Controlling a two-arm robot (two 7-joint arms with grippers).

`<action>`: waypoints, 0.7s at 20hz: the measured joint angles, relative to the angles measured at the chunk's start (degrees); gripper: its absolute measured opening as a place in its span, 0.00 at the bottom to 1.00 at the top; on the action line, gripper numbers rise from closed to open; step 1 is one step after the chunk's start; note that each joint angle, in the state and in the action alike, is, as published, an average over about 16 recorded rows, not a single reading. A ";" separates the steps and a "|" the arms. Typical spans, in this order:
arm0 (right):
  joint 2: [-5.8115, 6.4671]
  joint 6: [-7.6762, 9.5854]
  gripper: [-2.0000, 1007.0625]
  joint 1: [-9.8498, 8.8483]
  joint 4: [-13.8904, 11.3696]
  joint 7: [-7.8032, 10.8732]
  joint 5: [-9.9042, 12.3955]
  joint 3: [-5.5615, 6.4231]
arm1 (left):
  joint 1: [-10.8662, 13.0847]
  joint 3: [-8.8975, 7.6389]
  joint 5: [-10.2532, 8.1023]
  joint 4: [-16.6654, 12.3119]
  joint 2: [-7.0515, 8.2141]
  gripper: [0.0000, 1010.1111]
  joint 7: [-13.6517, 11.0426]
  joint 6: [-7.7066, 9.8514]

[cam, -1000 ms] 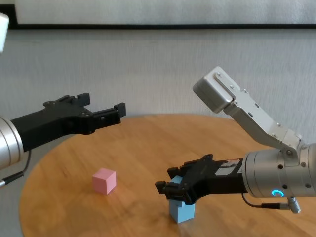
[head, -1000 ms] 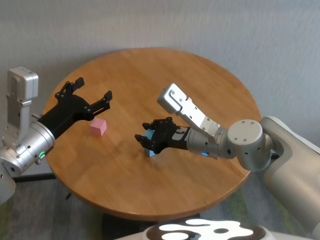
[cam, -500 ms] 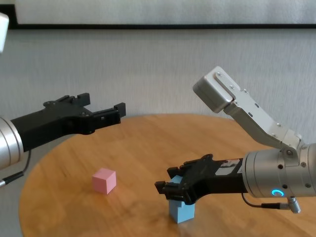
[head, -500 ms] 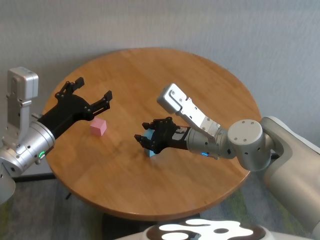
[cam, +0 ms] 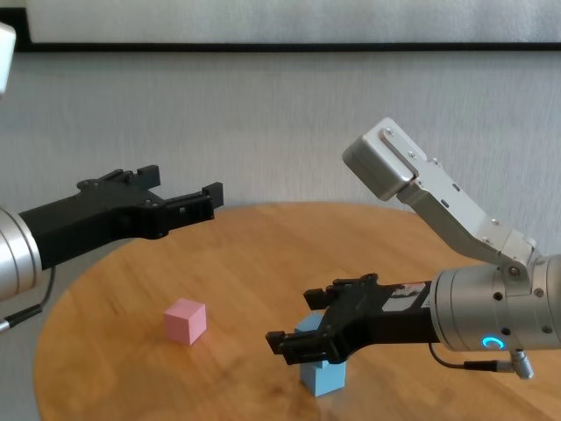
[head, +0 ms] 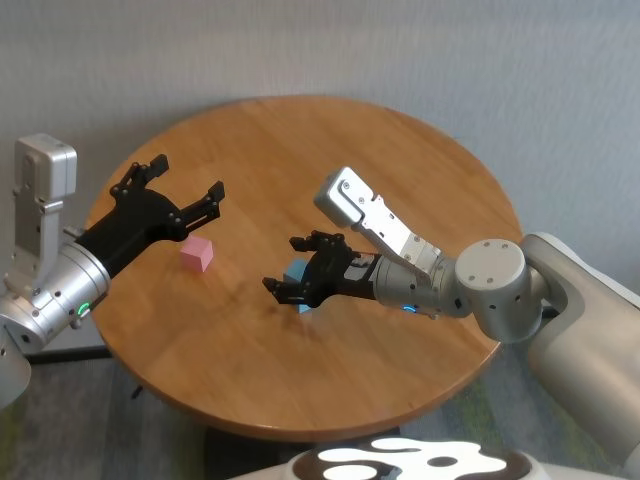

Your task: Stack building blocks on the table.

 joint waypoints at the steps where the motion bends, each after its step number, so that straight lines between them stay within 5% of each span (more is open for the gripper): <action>1: 0.05 -0.35 0.75 -0.03 -0.06 -0.12 -0.14 -0.01 | 0.00 0.00 0.00 0.00 0.00 0.99 0.00 0.00; 9: 0.68 -4.64 0.94 -0.82 -1.00 -1.53 -1.18 0.72 | 0.00 0.00 0.00 0.00 0.00 0.99 0.00 0.00; 14: 1.25 -9.02 0.99 -1.87 -1.86 -4.45 -2.37 2.30 | 0.00 0.00 0.00 0.00 0.00 0.99 0.00 0.00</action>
